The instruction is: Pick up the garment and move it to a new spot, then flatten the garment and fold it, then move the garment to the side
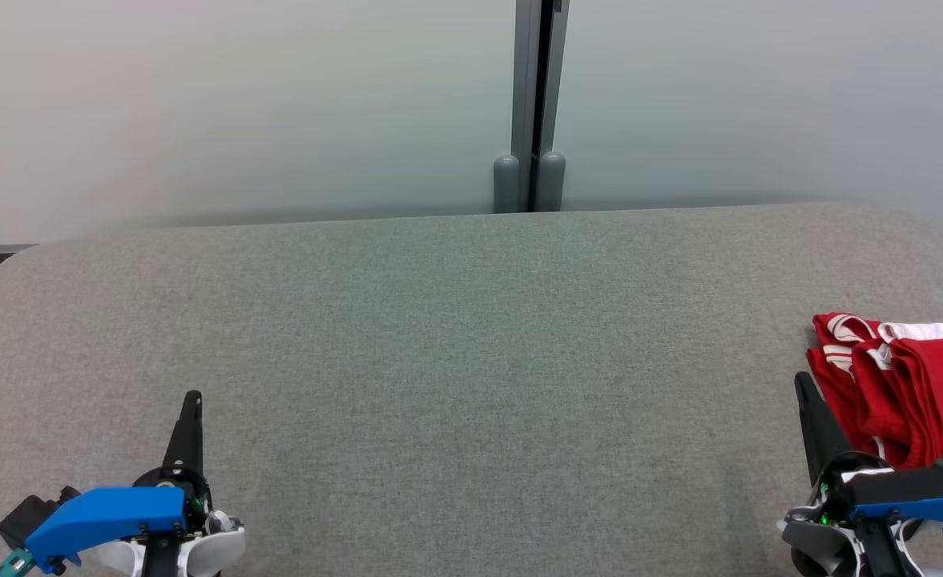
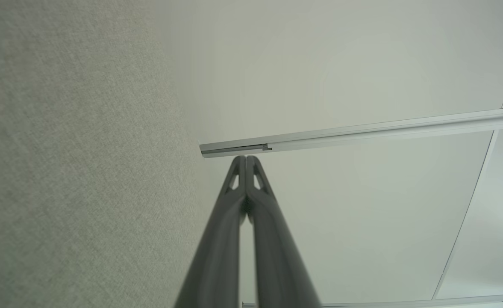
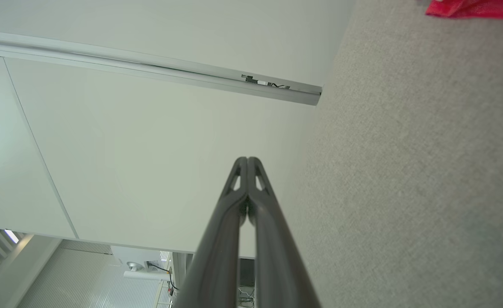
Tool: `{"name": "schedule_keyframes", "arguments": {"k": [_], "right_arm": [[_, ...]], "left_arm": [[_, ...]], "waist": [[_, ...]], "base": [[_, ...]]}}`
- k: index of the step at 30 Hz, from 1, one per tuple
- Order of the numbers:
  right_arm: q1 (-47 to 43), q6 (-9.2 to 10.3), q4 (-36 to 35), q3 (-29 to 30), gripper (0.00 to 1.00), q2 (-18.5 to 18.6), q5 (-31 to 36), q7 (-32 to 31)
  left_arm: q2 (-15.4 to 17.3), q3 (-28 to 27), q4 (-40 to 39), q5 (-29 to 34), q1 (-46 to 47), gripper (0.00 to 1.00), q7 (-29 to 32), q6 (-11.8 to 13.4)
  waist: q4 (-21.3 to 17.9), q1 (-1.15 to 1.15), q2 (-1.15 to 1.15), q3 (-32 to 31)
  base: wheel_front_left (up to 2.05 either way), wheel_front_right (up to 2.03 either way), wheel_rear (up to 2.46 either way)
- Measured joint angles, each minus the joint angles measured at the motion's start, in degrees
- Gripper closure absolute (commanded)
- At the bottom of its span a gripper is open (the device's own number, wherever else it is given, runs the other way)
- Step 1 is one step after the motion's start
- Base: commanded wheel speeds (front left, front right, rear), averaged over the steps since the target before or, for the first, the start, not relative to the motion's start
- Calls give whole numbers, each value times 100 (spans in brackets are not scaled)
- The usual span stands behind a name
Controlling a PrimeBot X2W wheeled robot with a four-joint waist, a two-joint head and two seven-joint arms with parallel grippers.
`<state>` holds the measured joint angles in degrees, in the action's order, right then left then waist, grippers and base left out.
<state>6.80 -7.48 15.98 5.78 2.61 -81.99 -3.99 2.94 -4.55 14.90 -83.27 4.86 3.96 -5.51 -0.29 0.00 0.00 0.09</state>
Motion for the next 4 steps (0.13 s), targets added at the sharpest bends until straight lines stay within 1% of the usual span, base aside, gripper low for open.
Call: {"name": "schedule_keyframes", "arguments": {"k": [4], "right_arm": [[-2,0,-30,12,100,1,-185,-47]], "left_arm": [[0,-25,-13,-148,14,100,48,-38]], "waist": [[5,0,0,2]], "base": [[0,0,0]]}}
